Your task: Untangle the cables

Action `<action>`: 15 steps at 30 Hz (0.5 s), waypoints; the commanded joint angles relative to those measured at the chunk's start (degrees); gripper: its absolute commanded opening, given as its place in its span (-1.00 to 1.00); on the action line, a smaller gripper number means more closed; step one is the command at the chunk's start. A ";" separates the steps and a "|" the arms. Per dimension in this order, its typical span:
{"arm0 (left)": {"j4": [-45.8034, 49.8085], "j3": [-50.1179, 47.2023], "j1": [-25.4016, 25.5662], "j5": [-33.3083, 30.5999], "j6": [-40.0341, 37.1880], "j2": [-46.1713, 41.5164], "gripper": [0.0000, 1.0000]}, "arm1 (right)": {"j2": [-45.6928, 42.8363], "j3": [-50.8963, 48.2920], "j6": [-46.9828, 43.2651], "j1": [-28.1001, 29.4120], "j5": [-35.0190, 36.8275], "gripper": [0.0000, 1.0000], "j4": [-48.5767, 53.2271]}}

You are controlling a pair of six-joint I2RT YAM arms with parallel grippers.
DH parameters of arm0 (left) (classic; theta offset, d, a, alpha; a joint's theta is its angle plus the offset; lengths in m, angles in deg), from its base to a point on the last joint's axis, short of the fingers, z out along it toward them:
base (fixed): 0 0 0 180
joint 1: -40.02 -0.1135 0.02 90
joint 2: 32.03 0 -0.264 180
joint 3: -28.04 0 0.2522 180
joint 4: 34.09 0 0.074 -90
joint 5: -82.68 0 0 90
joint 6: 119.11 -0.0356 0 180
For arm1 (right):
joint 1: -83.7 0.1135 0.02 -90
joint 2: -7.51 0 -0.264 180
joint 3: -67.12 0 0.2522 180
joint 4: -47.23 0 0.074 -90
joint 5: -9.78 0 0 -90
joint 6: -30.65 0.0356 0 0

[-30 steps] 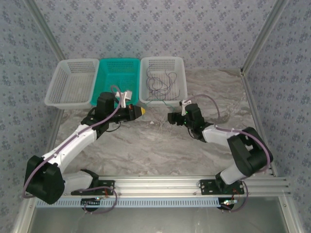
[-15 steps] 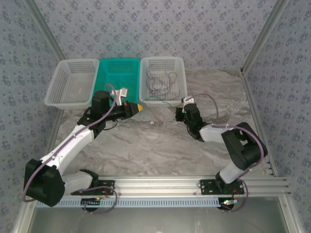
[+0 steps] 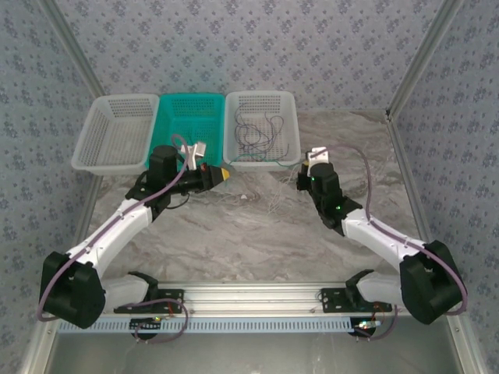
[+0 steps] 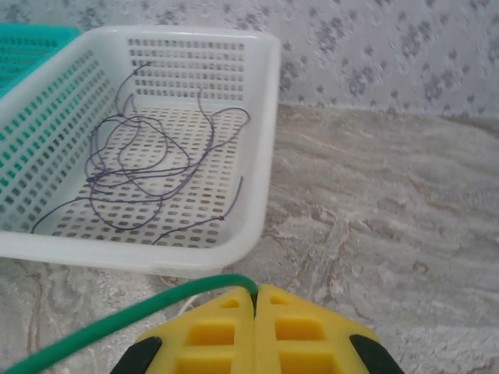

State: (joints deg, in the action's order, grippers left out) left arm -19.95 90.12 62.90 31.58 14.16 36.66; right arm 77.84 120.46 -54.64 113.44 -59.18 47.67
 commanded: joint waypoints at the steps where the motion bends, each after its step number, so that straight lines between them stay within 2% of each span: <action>1: 4.09 2.91 -0.29 -2.09 -3.76 0.64 -1.00 | 4.32 7.13 -12.18 0.71 -2.34 -1.00 15.31; 4: 6.64 3.23 -0.31 -4.29 -5.04 0.87 -1.00 | 11.61 15.83 -19.39 1.29 -17.09 -1.00 34.48; 6: 12.18 4.55 -0.20 -7.05 -6.89 1.78 -1.00 | 14.84 20.98 -17.90 1.26 -22.04 -1.00 44.40; 7: 14.66 5.06 -0.13 -7.88 -8.37 2.45 -1.00 | 16.28 23.43 -16.02 1.20 -21.94 -1.00 49.45; 9: 17.64 5.08 0.37 -9.94 -9.72 3.31 -1.00 | 17.33 25.35 -12.14 1.82 -15.15 -1.00 54.27; 12: 17.72 3.71 1.35 -10.96 -9.97 4.05 -1.00 | 17.54 25.65 -4.89 3.26 5.62 -1.00 55.98; 15: 14.73 2.50 2.75 -10.29 -9.60 4.35 -1.00 | 16.73 26.56 -0.38 3.01 17.92 -1.00 55.15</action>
State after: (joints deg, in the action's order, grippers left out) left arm -5.18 93.35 64.41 21.87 6.29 40.97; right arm 95.39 144.30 -61.54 116.56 -58.26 97.35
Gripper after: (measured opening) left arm 0.059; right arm 0.052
